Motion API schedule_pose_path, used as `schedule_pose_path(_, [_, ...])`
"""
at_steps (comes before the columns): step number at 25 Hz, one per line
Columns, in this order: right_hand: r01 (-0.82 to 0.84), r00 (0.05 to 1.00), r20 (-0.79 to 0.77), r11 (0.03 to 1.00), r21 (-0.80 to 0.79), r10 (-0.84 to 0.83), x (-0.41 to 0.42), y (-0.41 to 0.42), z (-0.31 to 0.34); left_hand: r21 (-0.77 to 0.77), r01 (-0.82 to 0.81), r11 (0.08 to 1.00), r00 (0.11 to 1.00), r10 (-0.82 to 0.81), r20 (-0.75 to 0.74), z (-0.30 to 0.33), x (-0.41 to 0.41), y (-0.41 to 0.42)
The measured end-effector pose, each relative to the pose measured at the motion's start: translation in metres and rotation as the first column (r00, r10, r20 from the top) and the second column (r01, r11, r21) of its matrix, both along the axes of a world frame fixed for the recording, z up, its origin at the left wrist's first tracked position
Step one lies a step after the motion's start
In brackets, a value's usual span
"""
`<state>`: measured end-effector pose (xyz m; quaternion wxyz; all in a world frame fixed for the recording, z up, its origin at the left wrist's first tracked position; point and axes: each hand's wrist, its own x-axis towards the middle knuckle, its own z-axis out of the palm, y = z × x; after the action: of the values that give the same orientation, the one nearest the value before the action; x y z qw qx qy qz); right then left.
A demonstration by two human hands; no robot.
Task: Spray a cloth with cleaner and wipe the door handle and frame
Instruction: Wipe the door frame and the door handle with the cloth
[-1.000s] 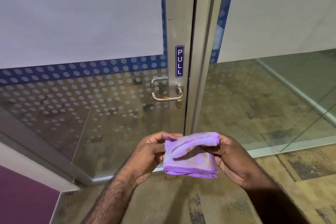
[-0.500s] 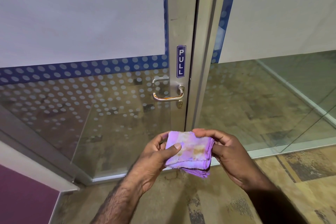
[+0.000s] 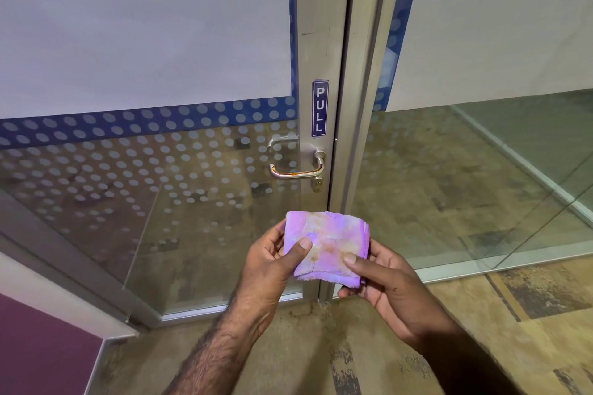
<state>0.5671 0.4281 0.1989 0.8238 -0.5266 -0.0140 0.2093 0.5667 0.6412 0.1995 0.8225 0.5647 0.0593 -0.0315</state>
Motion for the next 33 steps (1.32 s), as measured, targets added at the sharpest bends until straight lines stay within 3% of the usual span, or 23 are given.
schedule_pose_path(4, [0.104,0.995,0.008,0.994,-0.027,-0.104,0.010,-0.002,-0.002,-0.080,0.107,0.991,0.988,-0.115,-0.101,-0.001,0.001,0.004])
schedule_pose_path(7, [0.133,0.989,0.047,0.987,0.088,-0.137,0.014,-0.003,-0.006,-0.168,0.134,0.977,0.977,-0.159,-0.144,0.001,0.003,0.005])
schedule_pose_path(10, [0.109,0.969,0.192,0.965,0.238,-0.157,0.015,0.002,-0.005,-0.317,0.088,0.944,0.979,-0.141,-0.148,0.008,0.007,-0.002])
schedule_pose_path(13, [0.125,0.933,0.313,0.975,0.183,-0.179,0.013,0.020,-0.011,-0.426,0.014,0.904,0.981,-0.095,-0.170,0.010,0.014,-0.022])
schedule_pose_path(19, [0.263,0.940,0.171,0.945,0.193,-0.296,0.035,0.054,-0.008,-0.223,-0.036,0.974,0.975,-0.014,-0.220,0.005,0.030,-0.049])
schedule_pose_path(21, [0.352,0.925,0.078,0.915,0.198,-0.373,0.053,0.058,-0.008,-0.043,0.031,0.999,0.982,-0.038,-0.185,0.002,0.042,-0.042])
schedule_pose_path(23, [0.398,0.903,0.073,0.888,0.231,-0.424,0.075,0.056,-0.006,0.244,0.047,0.969,0.990,-0.012,-0.144,-0.006,0.054,-0.026])
schedule_pose_path(25, [0.397,0.878,0.224,0.905,0.150,-0.423,0.103,0.044,-0.003,0.576,-0.063,0.815,0.997,0.074,0.005,-0.017,0.069,0.002])
schedule_pose_path(27, [0.373,0.827,0.467,0.927,-0.036,-0.314,0.133,0.028,-0.001,0.802,-0.275,0.530,0.958,0.087,0.272,-0.029,0.087,0.044])
schedule_pose_path(30, [0.415,0.723,0.688,0.836,-0.359,-0.064,0.178,0.014,-0.006,0.797,-0.586,0.145,0.800,-0.051,0.598,-0.039,0.127,0.113])
schedule_pose_path(33, [0.564,0.515,0.816,0.613,-0.553,0.262,0.210,0.017,-0.014,0.717,-0.690,-0.100,0.721,-0.175,0.670,-0.044,0.165,0.162])
